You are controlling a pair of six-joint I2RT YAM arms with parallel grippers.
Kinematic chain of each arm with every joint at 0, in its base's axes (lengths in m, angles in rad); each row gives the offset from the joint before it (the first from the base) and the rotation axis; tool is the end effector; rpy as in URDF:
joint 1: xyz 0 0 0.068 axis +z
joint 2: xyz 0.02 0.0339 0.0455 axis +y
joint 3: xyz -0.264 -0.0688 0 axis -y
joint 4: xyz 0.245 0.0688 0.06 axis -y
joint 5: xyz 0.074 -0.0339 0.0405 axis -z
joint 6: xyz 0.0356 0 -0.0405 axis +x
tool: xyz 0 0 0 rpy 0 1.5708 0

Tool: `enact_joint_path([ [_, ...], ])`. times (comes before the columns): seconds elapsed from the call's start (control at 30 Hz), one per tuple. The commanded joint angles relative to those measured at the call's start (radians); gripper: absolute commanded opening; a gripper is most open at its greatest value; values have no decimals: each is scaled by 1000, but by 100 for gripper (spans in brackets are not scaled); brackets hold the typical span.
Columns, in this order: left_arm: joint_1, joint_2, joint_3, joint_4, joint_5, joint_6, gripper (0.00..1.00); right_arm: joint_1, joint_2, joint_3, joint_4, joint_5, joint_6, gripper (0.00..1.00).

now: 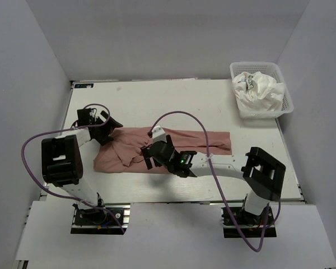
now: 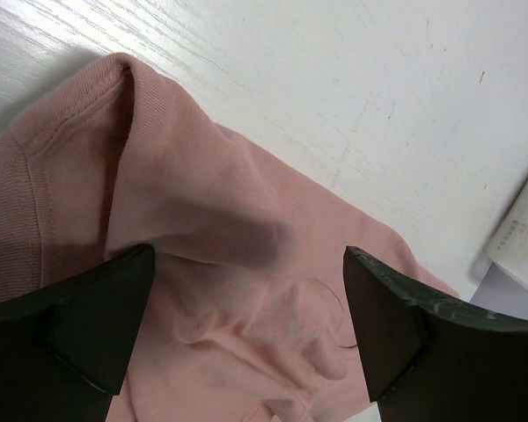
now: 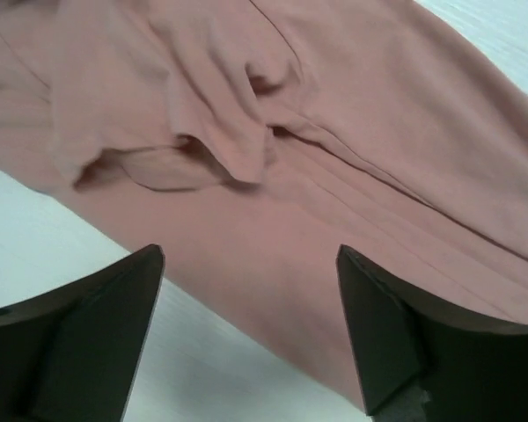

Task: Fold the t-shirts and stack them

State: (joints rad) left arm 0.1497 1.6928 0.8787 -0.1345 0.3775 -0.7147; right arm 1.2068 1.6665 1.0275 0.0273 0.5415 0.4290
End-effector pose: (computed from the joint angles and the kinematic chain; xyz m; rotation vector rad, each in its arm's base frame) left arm 0.3247 0.0357 0.1516 -0.9297 2.3910 -0.6993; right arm 0.1465 0.3329 0.2183 -0.5129 2.0467 0.3961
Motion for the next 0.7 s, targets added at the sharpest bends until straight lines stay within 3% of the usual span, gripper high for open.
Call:
enact_joint_path([
  [0.0, 19, 41, -47, -157, -138, 58, 100, -1, 66, 122, 79, -40, -47, 90],
  [0.17, 19, 41, -29, -192, -150, 69, 100, -7, 297, 402, -15, -43, -79, 90],
  [0.3, 19, 41, -10, -211, -160, 78, 100, -9, 397, 497, 65, -239, -212, 90],
  [0.33, 19, 50, 0, -223, -160, 78, 100, -10, 433, 512, 83, -344, -223, 90],
  [0.43, 19, 59, 14, -232, -160, 78, 100, -15, 484, 552, 53, -435, -219, 90],
  [0.57, 19, 59, 36, -241, -169, 78, 100, -15, 477, 494, 11, -482, -200, 90],
  [0.67, 19, 50, 72, -252, -169, 78, 100, -15, 403, 361, 10, -518, -177, 90],
])
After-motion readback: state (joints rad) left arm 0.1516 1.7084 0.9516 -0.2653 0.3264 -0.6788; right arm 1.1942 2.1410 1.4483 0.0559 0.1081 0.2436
